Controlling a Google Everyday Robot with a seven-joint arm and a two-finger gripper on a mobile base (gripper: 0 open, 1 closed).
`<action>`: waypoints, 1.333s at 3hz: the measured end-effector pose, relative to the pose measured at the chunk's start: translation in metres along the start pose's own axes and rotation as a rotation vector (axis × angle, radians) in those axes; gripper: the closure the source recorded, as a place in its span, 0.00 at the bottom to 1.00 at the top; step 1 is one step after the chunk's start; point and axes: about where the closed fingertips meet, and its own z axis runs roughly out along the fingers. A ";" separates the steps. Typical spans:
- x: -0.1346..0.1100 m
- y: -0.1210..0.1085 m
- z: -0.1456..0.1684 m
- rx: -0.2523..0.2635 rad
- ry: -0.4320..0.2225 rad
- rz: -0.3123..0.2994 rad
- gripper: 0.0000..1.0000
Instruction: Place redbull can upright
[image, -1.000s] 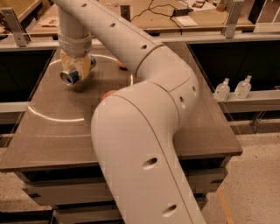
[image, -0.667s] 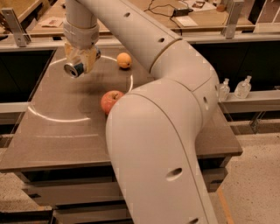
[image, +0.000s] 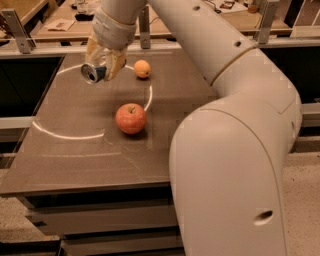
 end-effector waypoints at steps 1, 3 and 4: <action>-0.027 0.015 -0.014 0.116 -0.187 0.130 1.00; -0.094 0.028 -0.028 0.277 -0.474 0.437 1.00; -0.113 0.026 -0.023 0.289 -0.530 0.519 1.00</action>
Offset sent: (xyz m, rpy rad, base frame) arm -0.1142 0.0037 0.0506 0.6201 0.5375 -0.2668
